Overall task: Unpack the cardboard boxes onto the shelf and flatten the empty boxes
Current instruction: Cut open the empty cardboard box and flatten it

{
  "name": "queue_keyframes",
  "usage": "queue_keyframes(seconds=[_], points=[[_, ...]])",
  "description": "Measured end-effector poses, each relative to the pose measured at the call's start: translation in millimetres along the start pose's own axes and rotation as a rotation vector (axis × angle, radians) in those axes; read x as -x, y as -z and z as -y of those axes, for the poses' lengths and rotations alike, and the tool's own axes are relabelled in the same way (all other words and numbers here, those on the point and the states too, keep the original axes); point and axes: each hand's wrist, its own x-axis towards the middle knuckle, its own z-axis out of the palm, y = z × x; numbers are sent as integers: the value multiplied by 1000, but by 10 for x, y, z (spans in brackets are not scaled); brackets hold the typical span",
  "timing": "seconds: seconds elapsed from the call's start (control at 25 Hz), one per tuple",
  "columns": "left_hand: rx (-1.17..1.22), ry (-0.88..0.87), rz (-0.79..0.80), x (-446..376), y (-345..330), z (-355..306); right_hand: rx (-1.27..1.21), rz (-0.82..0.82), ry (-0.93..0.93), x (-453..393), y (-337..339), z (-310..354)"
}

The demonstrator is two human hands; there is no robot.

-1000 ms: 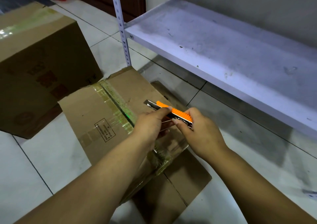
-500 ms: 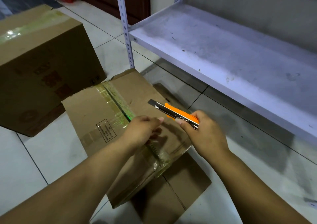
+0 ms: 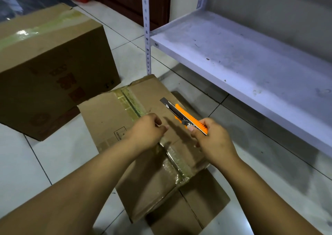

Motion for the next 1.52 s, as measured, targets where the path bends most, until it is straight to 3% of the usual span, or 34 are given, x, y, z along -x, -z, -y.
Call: queue_keyframes(seconds=[0.4, 0.96, 1.52], points=[[-494, -21, -7, -362, 519, 714, 57, 57, 44, -429, -575, 821], [-521, -60, 117, -774, 494, 1106, 434, 77, 275, -1112, -1173, 1372], [-487, -36, 195, -790, 459, 1163, 610, 129, 290, -1145, -1277, 1597]])
